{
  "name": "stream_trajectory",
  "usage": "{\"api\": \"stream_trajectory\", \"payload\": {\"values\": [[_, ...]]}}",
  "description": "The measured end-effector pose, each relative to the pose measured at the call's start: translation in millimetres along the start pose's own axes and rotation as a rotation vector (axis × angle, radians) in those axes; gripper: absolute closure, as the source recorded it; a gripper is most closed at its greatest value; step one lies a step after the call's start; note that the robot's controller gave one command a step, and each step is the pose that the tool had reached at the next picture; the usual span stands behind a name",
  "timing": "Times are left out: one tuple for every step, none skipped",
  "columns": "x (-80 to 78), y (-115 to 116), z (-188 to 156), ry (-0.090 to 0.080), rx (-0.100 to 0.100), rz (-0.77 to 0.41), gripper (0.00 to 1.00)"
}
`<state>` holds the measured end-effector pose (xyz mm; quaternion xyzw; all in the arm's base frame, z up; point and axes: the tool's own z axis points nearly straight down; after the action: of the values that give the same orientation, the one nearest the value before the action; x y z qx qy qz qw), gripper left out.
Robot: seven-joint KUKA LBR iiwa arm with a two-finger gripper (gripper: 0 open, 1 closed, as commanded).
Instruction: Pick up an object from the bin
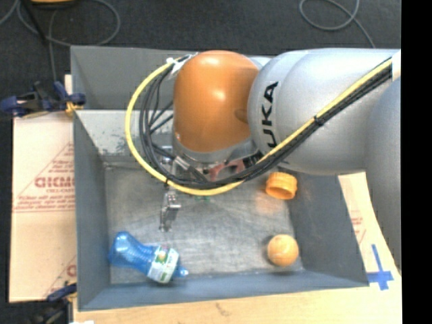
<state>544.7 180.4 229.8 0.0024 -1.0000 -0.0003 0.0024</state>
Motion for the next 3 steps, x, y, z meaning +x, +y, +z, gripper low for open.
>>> {"api": "stream_trajectory", "payload": {"values": [[-1.5, -1, -4, -0.008, -0.001, 0.004, 0.00], [17.0, 5, 35, -0.013, 0.000, -0.056, 0.00], [41.6, 7, 68, -0.006, -0.001, 0.051, 0.00]]}}
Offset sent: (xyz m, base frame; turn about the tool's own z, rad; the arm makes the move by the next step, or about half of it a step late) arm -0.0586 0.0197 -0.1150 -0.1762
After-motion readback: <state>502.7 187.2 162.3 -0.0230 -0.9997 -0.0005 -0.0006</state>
